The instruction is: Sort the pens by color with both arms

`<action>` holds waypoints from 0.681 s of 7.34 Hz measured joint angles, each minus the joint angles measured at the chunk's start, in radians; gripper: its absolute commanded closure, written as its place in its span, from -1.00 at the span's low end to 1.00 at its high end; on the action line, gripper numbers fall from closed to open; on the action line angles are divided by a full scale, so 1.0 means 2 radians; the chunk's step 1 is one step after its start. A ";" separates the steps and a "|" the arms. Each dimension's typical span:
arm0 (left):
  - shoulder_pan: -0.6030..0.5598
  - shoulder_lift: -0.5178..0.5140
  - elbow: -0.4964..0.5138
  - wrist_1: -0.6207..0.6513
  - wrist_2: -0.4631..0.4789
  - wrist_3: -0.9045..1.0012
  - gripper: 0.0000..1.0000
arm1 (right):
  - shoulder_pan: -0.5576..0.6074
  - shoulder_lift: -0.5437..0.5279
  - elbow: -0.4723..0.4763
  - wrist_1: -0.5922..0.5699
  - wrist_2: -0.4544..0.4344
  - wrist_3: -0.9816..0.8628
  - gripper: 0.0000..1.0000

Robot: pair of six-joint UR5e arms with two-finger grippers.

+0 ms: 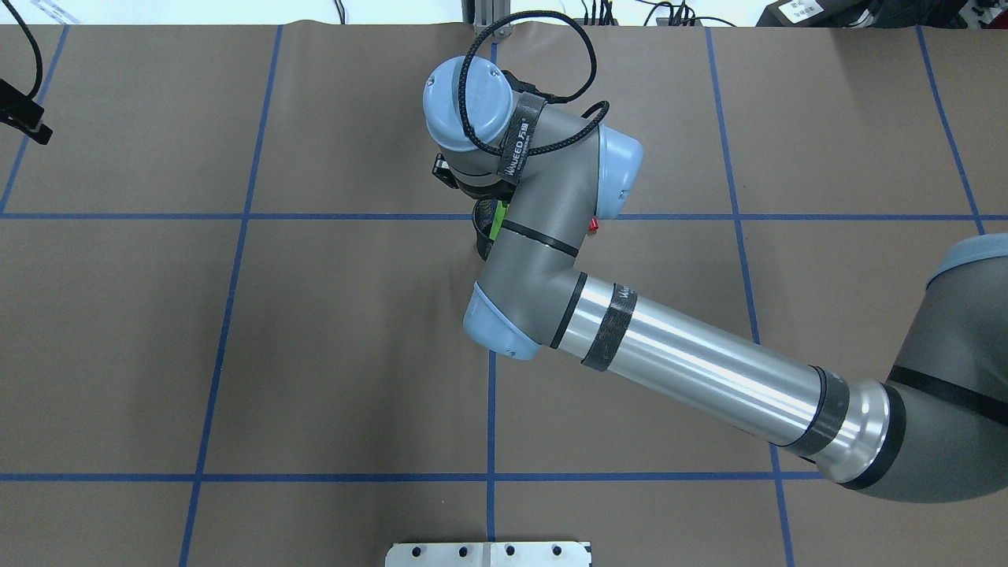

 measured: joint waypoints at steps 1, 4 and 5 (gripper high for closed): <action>0.000 0.000 0.000 0.000 -0.001 0.000 -1.00 | 0.000 -0.003 0.000 0.000 0.000 -0.002 0.02; -0.001 0.000 -0.001 0.001 -0.003 0.001 -1.00 | 0.001 -0.005 0.000 0.001 -0.001 -0.010 0.03; -0.003 0.000 -0.001 0.000 -0.003 0.001 -1.00 | 0.001 -0.006 0.000 0.001 -0.001 -0.011 0.17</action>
